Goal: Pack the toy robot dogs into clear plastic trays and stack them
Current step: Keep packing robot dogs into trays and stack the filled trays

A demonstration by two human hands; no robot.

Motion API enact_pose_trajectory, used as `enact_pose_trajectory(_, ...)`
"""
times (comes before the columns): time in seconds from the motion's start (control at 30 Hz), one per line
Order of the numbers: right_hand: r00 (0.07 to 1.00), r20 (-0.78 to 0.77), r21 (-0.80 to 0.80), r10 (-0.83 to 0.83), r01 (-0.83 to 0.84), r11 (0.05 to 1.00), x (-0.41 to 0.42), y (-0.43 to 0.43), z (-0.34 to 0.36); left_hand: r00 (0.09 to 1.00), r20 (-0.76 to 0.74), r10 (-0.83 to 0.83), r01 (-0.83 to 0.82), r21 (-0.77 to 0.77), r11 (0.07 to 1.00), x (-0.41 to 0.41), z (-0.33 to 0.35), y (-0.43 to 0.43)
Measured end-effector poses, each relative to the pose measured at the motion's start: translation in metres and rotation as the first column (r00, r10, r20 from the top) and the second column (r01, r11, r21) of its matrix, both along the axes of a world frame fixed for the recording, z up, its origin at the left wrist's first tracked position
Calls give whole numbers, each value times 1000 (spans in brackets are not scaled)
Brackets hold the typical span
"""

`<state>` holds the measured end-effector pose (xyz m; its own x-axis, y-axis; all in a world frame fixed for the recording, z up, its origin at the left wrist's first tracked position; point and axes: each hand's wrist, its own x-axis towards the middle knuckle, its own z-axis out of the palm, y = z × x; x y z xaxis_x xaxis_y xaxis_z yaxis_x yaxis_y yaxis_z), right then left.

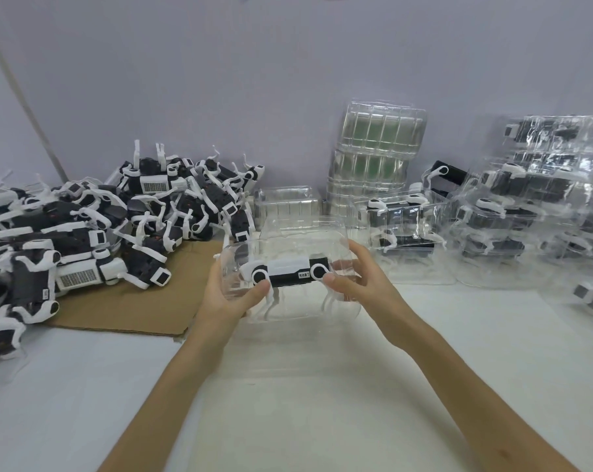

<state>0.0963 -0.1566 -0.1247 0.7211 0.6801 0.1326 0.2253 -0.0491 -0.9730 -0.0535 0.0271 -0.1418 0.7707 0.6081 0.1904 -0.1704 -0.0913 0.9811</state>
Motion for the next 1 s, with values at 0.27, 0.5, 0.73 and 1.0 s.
enact_pose_trajectory(0.27,998,-25,26,-54,55,998,-6,-1,2,999,-1,41,-39,205,978,1,5,-9)
enact_pose_trajectory(0.5,990,-54,0,-133,133,991,-10,3,4,999,-30,41,-38,106,994,2,5,-7)
enact_pose_trajectory(0.73,958,-176,-66,-225,216,974,1,-2,5,987,-72,146,-155,-143,978,-1,4,8)
enact_pose_trajectory(1.0,936,-147,-45,-321,317,947,-3,1,4,979,-87,182,-194,-152,969,-1,3,9)
